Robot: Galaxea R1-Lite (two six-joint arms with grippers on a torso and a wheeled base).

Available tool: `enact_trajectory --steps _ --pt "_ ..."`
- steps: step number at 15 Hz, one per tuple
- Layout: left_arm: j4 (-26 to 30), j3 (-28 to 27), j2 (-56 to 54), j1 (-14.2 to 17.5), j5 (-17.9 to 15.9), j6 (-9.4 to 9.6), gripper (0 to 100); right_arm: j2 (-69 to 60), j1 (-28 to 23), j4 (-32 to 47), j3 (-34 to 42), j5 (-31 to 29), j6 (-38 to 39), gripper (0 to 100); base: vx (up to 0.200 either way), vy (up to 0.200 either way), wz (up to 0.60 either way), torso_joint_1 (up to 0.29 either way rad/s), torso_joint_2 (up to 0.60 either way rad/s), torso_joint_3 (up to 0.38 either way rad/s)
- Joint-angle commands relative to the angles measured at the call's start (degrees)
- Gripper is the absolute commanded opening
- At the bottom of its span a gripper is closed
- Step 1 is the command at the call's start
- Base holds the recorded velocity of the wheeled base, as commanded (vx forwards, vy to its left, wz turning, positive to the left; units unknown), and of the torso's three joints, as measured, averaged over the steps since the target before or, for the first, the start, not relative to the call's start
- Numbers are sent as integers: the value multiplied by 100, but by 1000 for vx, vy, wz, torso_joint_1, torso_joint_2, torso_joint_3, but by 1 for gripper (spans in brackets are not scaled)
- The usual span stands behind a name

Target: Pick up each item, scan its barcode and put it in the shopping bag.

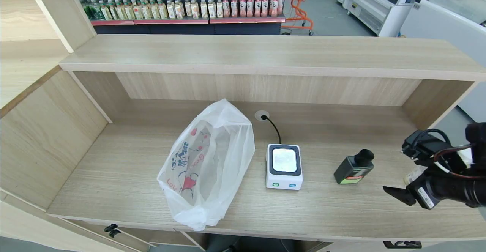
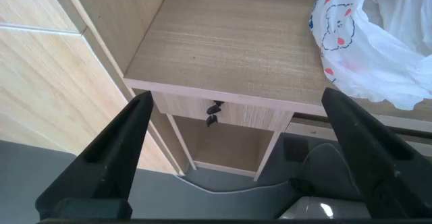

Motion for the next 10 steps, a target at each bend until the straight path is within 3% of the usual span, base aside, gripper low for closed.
enact_trajectory --steps 1,6,10 --pt "0 0 -2 5 0 2 100 832 120 -307 -116 -25 -98 100 0 0 0 0 0 0" --pt "0 0 -2 -4 0 2 100 1579 639 -667 -810 142 -80 100 0 0 0 0 0 0" --pt "0 0 -2 -4 0 2 100 1974 929 -1010 -907 160 -45 100 0 0 0 0 0 0"
